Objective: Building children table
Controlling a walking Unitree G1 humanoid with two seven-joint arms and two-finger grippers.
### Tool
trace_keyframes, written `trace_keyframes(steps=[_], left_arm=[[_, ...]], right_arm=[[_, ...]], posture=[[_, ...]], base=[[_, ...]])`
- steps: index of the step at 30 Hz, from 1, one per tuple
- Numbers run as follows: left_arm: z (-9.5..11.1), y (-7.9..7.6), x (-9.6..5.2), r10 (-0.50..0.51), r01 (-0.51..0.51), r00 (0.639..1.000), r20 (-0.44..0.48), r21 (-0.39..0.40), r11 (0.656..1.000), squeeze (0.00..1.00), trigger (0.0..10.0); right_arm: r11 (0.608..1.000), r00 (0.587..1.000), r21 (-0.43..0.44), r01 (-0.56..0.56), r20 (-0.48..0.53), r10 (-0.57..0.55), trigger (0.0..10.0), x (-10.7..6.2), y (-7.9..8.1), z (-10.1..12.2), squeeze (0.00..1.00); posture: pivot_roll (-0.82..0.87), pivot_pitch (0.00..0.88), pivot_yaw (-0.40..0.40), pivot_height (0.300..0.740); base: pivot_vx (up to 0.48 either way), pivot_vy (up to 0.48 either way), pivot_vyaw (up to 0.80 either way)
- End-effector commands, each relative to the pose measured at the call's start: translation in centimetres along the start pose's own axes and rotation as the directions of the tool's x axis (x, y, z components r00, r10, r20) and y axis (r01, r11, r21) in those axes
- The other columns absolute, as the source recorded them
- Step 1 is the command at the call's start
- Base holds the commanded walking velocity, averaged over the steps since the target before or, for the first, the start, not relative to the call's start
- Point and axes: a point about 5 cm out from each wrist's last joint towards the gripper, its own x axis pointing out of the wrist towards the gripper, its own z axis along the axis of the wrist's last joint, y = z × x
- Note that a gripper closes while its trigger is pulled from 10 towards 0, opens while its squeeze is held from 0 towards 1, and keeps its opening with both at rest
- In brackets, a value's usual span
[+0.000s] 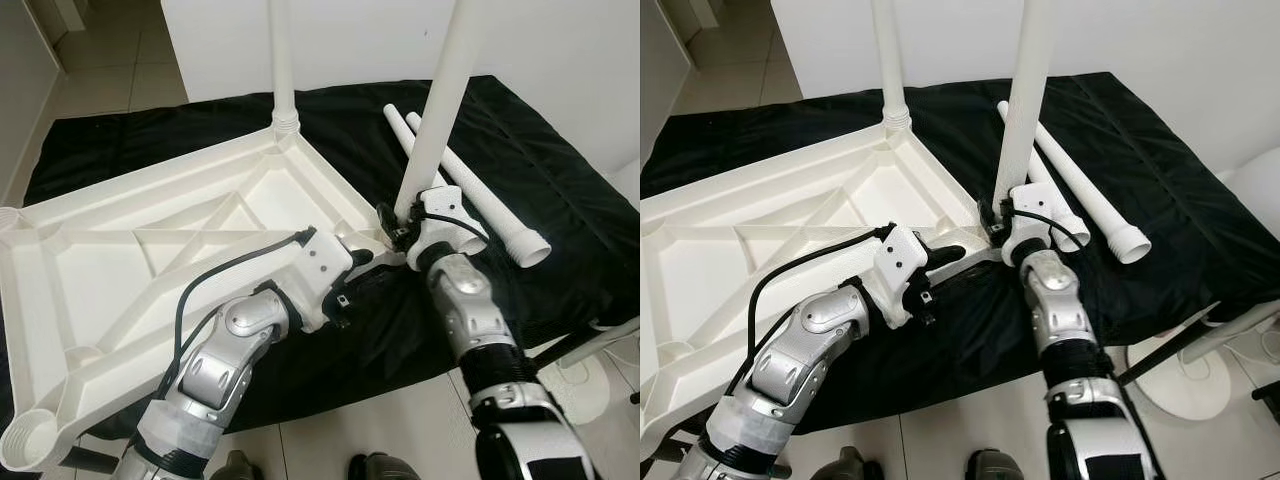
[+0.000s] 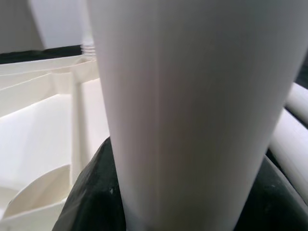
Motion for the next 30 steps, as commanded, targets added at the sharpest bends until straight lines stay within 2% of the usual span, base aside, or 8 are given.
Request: trace_keyframes(steps=[1,3,7,17,18,25,26,30], left_arm=[[0.3,-0.3,0.0,-0.025,0.025,1.000,0.001,0.008,1.000,0.00,10.0],[0.3,-0.3,0.0,-0.023,0.023,1.000,0.001,0.007,1.000,0.00,10.0],[0.3,-0.2,-0.1,-0.020,0.020,1.000,0.002,0.005,1.000,0.00,10.0],[0.4,-0.2,0.0,-0.024,0.024,1.000,0.002,0.006,1.000,0.00,10.0],[0.4,-0.1,0.0,-0.020,0.020,1.000,0.002,0.007,1.000,0.00,10.0],[0.4,-0.1,-0.1,-0.019,0.019,1.000,0.000,0.006,1.000,0.00,10.0],[0.4,-0.1,-0.1,-0.017,0.017,1.000,-0.001,0.007,1.000,0.00,10.0],[0.4,0.1,-0.1,-0.009,0.009,1.000,-0.002,0.007,1.000,0.00,10.0]], right_arm=[[0.999,0.998,0.014,0.036,-0.056,-0.035,10.0,-0.4,0.1,-1.1,0.00],[0.973,0.974,0.071,0.220,-0.062,-0.216,10.0,-0.9,0.5,-1.3,0.00],[0.942,0.948,0.111,0.316,-0.054,-0.312,10.0,-1.5,1.4,-1.0,0.00],[0.955,0.962,0.112,0.273,-0.032,-0.271,10.0,-1.5,2.0,-0.4,0.06],[0.957,0.963,0.114,0.268,-0.023,-0.267,10.0,-1.5,1.9,-0.2,1.00],[0.961,0.967,0.114,0.251,0.004,-0.253,10.0,-1.5,1.6,0.2,1.00],[0.976,0.982,0.114,0.184,0.016,-0.187,10.0,-1.5,1.5,0.4,0.00],[0.996,0.999,0.089,0.017,0.036,-0.021,10.0,-1.8,0.6,0.6,0.00]], posture=[[-0.08,0.067,0.032,0.740],[-0.08,0.070,0.027,0.740],[-0.08,0.072,0.029,0.740],[-0.08,0.078,0.033,0.740],[-0.08,0.078,0.033,0.740],[-0.08,0.085,0.037,0.740],[-0.08,0.089,0.039,0.740],[-0.08,0.090,0.038,0.740]], base=[[0.000,0.000,0.00],[0.000,0.000,0.00],[0.000,0.000,0.00],[0.000,0.000,0.00],[0.000,0.000,0.00],[0.000,0.000,0.00],[0.000,0.000,0.00],[0.000,0.000,0.00]])
